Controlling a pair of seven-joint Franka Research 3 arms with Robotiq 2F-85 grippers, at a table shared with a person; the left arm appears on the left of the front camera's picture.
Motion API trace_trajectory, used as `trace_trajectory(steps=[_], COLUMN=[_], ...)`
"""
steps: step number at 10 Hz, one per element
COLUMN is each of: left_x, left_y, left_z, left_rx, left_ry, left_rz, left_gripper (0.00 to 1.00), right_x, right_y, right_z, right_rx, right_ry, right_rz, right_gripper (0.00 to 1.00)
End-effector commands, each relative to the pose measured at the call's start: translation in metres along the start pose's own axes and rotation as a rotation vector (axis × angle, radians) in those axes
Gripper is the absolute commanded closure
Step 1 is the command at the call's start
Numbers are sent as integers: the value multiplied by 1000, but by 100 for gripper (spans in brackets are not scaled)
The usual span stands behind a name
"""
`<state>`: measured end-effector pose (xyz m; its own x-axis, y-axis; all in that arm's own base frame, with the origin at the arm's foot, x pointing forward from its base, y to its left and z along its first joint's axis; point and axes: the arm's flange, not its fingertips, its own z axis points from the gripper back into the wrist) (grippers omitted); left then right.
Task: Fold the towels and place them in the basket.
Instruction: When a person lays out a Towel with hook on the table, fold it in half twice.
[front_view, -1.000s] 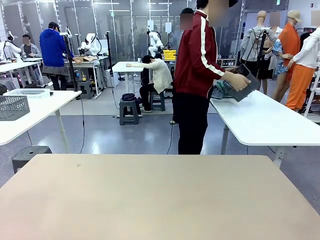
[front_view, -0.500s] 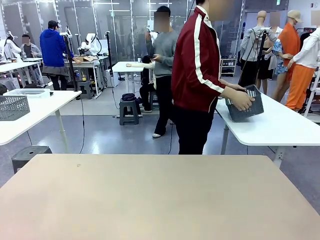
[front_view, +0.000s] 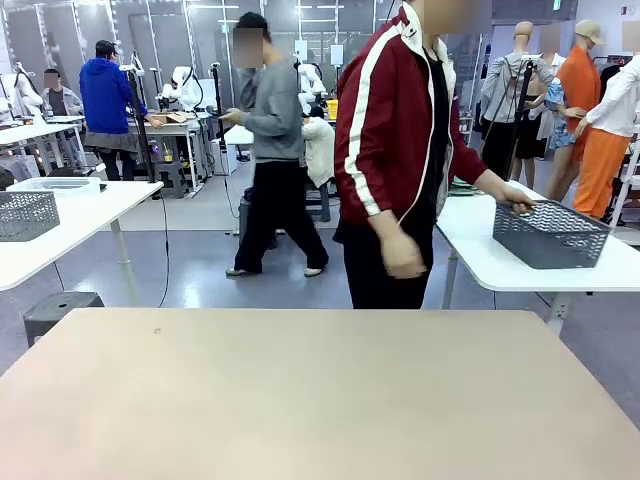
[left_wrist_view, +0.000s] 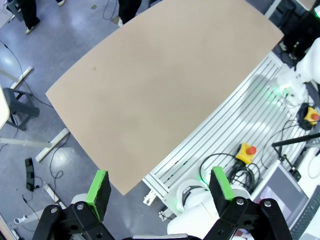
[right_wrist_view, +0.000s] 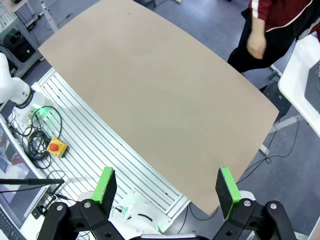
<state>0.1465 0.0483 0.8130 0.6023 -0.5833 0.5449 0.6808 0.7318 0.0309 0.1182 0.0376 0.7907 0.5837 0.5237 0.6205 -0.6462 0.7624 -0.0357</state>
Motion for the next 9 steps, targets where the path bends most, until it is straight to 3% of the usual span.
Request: trace_trajectory(steps=[1, 9], left_x=[-1, -1], left_y=[-2, -2], left_z=[0, 0], left_rx=[-2, -2], left_ry=[-4, -4], left_rz=[-5, -5], left_gripper=[0, 0], right_x=[-2, -2], right_y=[4, 4], right_z=[5, 5], right_rx=[2, 2], right_ry=[-14, -14], right_rz=[16, 16], right_gripper=[0, 0])
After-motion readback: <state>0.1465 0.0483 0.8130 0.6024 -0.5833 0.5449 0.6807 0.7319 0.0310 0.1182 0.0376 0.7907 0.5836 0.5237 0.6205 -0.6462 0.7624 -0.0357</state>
